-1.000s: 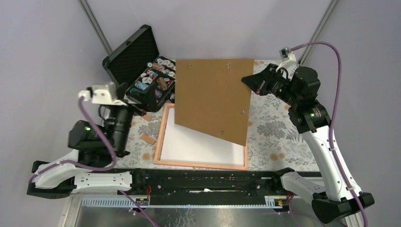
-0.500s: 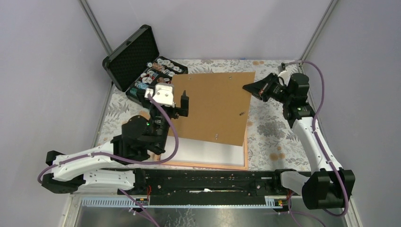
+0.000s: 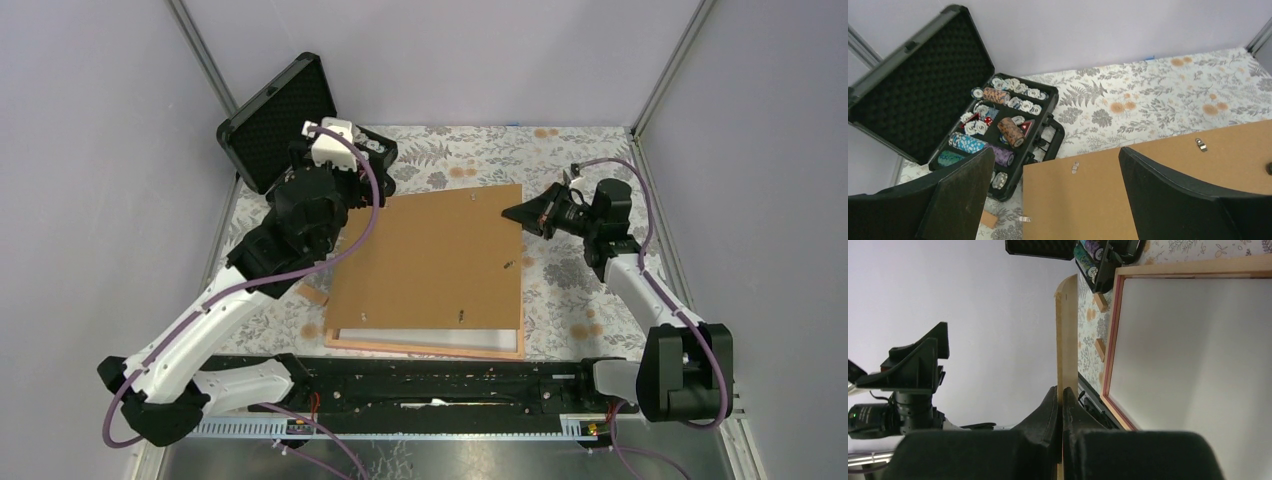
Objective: Put the photo into the frame
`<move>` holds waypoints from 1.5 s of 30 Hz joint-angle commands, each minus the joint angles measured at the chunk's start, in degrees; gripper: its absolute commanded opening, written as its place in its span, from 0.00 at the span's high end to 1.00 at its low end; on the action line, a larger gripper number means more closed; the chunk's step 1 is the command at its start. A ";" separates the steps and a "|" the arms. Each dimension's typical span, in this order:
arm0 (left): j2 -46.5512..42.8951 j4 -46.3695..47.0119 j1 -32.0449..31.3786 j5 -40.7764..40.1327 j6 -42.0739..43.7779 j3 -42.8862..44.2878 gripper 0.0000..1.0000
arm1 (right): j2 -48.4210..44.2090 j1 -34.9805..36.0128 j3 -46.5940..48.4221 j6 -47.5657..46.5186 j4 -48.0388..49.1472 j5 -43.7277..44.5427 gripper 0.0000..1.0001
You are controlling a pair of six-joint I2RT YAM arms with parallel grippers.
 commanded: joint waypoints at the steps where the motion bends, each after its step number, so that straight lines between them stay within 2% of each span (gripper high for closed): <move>1: 1.32 -0.82 3.97 8.60 -3.69 -1.12 0.01 | 1.27 -0.31 -0.17 0.61 6.98 -4.51 1.00; 5: 0.64 0.73 6.26 10.02 -3.99 -3.80 0.01 | 4.62 -0.32 -1.17 -2.17 8.47 -5.47 1.00; 8: 0.39 1.81 6.95 9.73 -3.17 -4.98 0.01 | 7.24 -0.33 -3.43 1.11 15.61 -5.74 1.00; 11: 0.12 3.43 7.66 9.44 -2.70 -6.65 0.02 | 9.69 -0.33 -4.51 1.65 18.47 -5.89 1.00; 22: -0.06 6.62 9.86 10.08 -2.21 -11.11 0.01 | 15.14 -0.27 -6.31 0.88 22.43 -5.47 1.00; 40: -0.18 7.16 9.92 10.65 -2.41 -11.92 0.01 | 16.29 -2.08 -8.59 -1.19 22.00 -7.76 1.00; 45: -0.09 7.12 9.92 10.96 -2.55 -11.93 0.02 | 14.65 -6.00 -8.71 -2.93 19.30 -8.67 1.00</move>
